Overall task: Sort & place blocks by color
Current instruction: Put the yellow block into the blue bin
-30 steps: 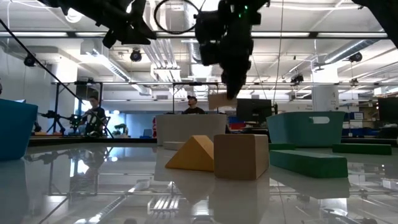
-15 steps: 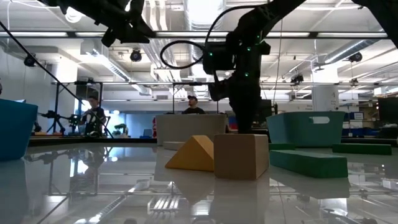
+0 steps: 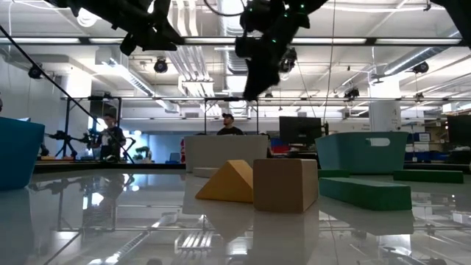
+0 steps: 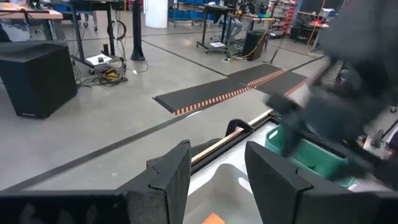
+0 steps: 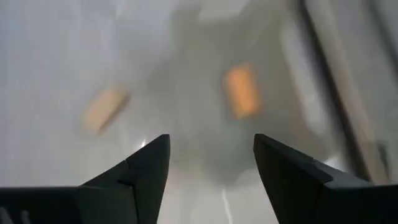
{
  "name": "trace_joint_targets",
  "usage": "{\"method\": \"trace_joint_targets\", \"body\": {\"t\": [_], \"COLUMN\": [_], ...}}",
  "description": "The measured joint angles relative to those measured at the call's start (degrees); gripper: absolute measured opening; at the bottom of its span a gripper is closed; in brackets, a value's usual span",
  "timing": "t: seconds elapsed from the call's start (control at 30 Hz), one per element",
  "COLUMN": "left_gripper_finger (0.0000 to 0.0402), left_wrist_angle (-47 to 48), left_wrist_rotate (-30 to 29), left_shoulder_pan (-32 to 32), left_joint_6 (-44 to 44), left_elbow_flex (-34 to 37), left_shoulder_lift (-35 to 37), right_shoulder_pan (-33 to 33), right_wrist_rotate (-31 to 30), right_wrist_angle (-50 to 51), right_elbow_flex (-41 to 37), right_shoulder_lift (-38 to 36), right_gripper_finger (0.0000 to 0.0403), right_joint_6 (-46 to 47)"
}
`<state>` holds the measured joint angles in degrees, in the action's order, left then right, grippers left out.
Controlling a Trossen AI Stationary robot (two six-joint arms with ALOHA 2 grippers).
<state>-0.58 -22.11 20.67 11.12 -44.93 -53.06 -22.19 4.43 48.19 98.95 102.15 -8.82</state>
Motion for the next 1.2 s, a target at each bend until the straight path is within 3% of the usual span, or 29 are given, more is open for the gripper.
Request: {"method": "trace_joint_targets", "body": {"t": [0.3,0.4,0.57,1.2], "left_gripper_finger": [0.0136,0.0136,0.0136,0.0136], "left_wrist_angle": [0.00,0.00,0.00,0.26], "left_wrist_rotate": [-0.44,-0.87,-0.90,-4.12], "left_shoulder_pan": [-0.02,0.00,0.00,0.00], "left_joint_6": [0.02,0.02,0.06,0.00], "left_elbow_flex": [0.00,0.00,0.00,0.17], "left_shoulder_lift": [0.00,0.11,0.68,0.72], "right_shoulder_pan": [-6.71,-7.74,-8.21,-7.46], "right_wrist_rotate": [8.11,11.66,12.02,9.23], "right_wrist_angle": [-6.48,-4.06,5.20,6.77], "right_elbow_flex": [16.44,20.59,25.76,26.23], "right_shoulder_lift": [14.26,19.89,26.52,33.04], "right_gripper_finger": [0.0211,0.0210,0.0210,0.0210], "right_joint_6": [-4.03,-4.82,-8.23,-15.92]}}
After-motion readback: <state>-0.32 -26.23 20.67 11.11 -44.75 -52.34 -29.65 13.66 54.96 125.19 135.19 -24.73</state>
